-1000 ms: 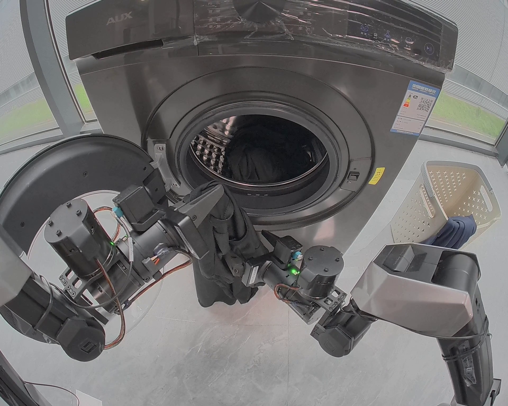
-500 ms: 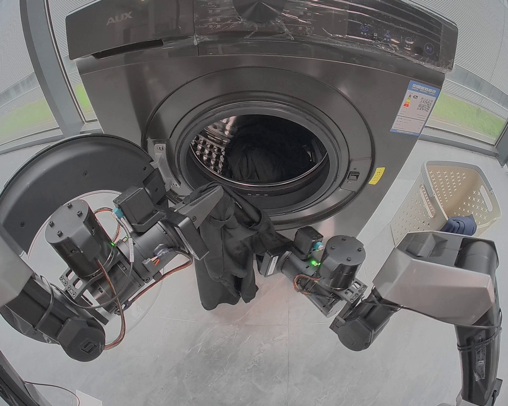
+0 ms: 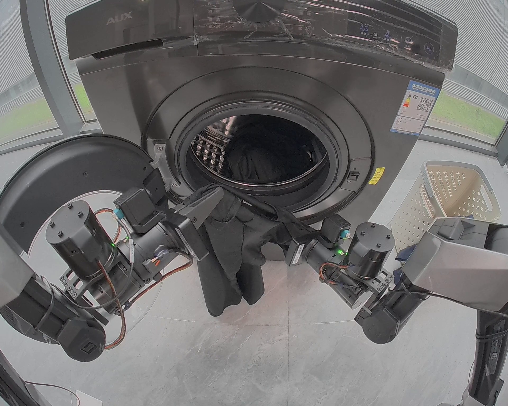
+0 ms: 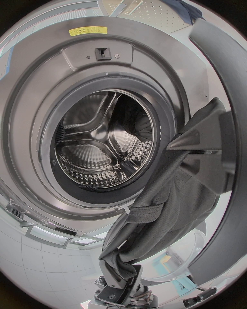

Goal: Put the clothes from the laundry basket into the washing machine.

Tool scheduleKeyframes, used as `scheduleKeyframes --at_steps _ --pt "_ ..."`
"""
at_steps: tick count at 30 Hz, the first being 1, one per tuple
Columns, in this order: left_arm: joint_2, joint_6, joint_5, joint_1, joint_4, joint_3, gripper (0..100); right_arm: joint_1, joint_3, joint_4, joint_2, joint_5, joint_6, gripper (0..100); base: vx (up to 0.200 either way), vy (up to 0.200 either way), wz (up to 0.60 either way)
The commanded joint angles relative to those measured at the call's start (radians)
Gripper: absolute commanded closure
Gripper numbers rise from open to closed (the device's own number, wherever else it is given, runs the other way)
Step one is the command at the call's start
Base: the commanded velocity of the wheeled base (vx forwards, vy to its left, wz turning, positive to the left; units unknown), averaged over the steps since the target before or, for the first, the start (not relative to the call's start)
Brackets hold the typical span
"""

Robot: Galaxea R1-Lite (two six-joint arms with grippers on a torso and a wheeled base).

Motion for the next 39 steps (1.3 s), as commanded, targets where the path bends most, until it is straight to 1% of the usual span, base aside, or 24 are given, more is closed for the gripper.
scheduleKeyframes --at_steps 1,2,17,20,22,27,30,39 --pt "-0.004 0.000 -0.001 0.000 -0.005 -0.002 100 0.022 0.015 0.000 0.004 0.001 0.004 100 0.000 0.000 0.00" --pt "-0.004 0.000 -0.001 0.000 -0.005 -0.002 100 0.024 0.013 0.000 0.005 0.001 0.004 0 0.000 0.000 0.00" --pt "-0.004 0.000 -0.001 -0.003 -0.017 -0.005 100 0.027 0.013 -0.002 0.019 -0.001 0.007 0 0.000 0.000 0.00" --pt "-0.004 0.000 -0.001 -0.003 -0.019 -0.003 100 0.036 0.018 0.000 0.021 -0.003 0.005 0 0.000 0.000 0.00" --pt "-0.004 0.000 -0.001 -0.002 -0.020 -0.006 100 0.045 0.039 0.000 0.027 -0.004 0.007 0 0.000 0.000 0.00" --pt "-0.004 -0.002 -0.001 -0.002 -0.023 -0.009 100 0.080 0.151 -0.002 0.057 -0.004 0.010 0 0.000 0.000 0.00" --pt "-0.004 -0.002 -0.001 -0.002 -0.023 -0.008 100 0.090 0.189 -0.004 0.065 -0.003 0.011 0 0.000 0.000 0.00" --pt "-0.004 0.000 -0.004 -0.002 -0.023 -0.006 100 0.065 0.182 -0.004 0.011 -0.001 0.007 0 0.000 0.000 0.00"
